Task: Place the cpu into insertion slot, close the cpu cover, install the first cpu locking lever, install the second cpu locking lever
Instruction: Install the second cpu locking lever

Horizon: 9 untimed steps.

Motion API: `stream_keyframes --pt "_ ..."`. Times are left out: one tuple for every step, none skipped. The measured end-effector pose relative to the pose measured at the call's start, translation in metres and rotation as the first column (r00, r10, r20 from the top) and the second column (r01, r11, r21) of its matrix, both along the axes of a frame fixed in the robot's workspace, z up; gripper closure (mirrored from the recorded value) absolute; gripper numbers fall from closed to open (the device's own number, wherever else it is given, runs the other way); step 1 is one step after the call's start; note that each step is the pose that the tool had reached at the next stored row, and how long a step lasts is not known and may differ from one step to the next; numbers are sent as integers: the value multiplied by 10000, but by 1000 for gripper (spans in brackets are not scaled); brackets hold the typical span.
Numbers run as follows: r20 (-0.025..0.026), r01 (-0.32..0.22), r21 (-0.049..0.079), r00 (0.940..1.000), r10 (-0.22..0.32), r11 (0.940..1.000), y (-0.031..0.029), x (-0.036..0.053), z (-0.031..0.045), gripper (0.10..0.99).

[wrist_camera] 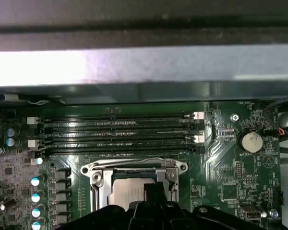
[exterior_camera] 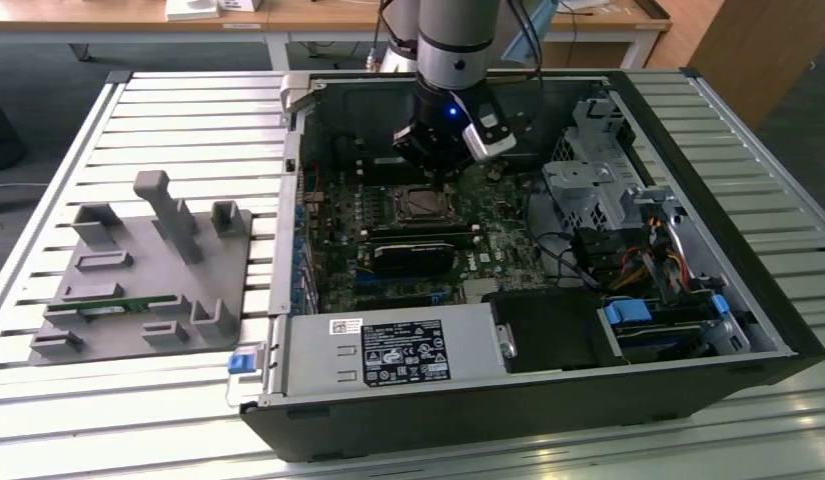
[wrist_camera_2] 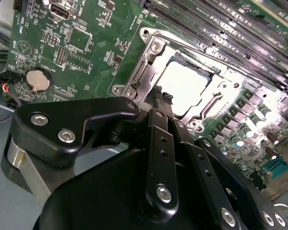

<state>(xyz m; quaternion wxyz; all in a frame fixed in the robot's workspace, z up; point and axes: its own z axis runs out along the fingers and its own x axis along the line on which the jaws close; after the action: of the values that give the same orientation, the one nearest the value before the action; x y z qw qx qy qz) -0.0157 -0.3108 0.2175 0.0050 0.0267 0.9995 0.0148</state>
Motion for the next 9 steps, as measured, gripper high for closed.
stream_keyframes --pt "1 1 2 10000 -1 10000 -2 0 10 980" --pt "2 0 3 10000 0 10000 -4 0 23 980" --pt "2 -1 3 10000 1 10000 -5 0 39 980" --pt "2 0 4 10000 0 10000 -6 0 60 980" --pt "2 0 3 10000 0 10000 -7 0 84 980" --pt "2 0 4 10000 0 10000 -7 0 113 980" --pt "1 0 3 10000 0 10000 -7 0 142 980" --pt "2 -1 3 10000 1 10000 -7 0 169 980" --pt "2 -1 4 10000 1 10000 -7 0 198 980"
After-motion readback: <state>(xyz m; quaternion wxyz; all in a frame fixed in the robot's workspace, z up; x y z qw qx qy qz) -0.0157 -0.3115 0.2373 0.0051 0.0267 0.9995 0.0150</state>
